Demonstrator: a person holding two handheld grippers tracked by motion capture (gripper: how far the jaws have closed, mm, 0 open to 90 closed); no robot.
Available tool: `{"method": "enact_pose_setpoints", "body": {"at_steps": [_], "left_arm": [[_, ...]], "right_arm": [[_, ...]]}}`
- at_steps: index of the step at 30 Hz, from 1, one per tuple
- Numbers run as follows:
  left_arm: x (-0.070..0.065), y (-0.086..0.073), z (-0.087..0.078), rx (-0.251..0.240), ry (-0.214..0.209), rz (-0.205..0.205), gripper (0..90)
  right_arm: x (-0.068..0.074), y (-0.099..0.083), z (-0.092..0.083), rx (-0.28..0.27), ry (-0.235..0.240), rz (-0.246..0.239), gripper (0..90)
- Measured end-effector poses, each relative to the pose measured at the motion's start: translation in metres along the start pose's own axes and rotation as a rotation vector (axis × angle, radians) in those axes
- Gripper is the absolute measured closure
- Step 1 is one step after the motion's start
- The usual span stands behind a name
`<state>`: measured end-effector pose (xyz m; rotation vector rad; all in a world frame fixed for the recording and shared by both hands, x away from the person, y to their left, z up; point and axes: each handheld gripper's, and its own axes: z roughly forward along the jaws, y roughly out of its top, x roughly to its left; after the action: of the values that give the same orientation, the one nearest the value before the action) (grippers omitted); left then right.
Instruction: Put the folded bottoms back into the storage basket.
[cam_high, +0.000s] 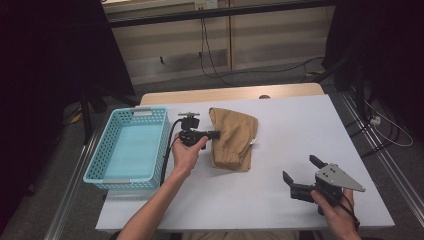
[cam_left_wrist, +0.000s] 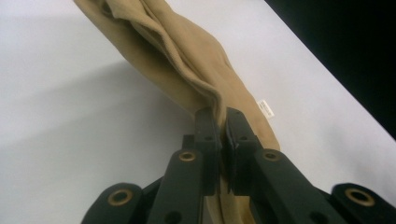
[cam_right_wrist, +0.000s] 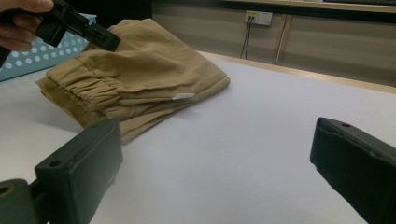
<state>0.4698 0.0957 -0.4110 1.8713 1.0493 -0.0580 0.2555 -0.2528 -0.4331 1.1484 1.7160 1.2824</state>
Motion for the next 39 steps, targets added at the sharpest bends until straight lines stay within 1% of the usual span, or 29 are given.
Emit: {"method": "enact_pose_setpoints", "body": {"at_steps": [2,4,9,11,14,17,19,22,27,34,36,39], "left_arm": [[-0.001,0.001,-0.001,-0.002,-0.011,-0.003,85.7],[-0.001,0.001,-0.002,0.0,-0.012,0.001,85.8],[-0.005,0.005,-0.006,-0.013,-0.029,0.006,85.8],[-0.007,0.007,-0.008,-0.016,-0.034,0.017,85.9],[-0.011,0.01,-0.011,-0.016,-0.035,0.036,85.9],[-0.014,0.012,-0.014,-0.019,-0.034,0.046,85.9],[-0.016,0.013,-0.016,-0.031,-0.033,0.043,85.9],[-0.016,0.014,-0.019,-0.027,-0.027,0.056,85.9],[-0.017,0.015,-0.019,-0.03,-0.026,0.058,86.0],[-0.023,0.018,-0.026,-0.042,-0.044,0.069,86.1],[-0.024,0.019,-0.028,-0.039,-0.048,0.074,86.1],[-0.025,0.02,-0.029,-0.044,-0.047,0.074,86.1]], "right_arm": [[0.0,0.0,0.0,-0.001,0.001,-0.001,2.1],[0.0,0.0,0.0,0.0,0.001,0.0,2.1],[0.0,0.0,0.0,0.0,0.0,0.001,2.1],[-0.001,0.0,0.0,-0.002,0.0,0.002,2.1],[-0.001,0.0,-0.001,-0.003,-0.002,0.002,2.1],[-0.001,0.0,-0.001,-0.003,-0.003,0.002,2.1],[0.0,0.0,-0.001,-0.003,-0.004,-0.001,2.1],[-0.001,0.0,-0.001,-0.003,-0.003,-0.001,2.1],[-0.001,0.0,-0.001,-0.002,-0.002,0.004,2.1],[-0.001,0.0,-0.002,-0.004,0.0,0.003,2.1],[-0.001,0.0,-0.001,-0.003,-0.001,0.004,2.1],[-0.001,0.0,-0.001,-0.003,-0.002,0.002,2.1]]}}
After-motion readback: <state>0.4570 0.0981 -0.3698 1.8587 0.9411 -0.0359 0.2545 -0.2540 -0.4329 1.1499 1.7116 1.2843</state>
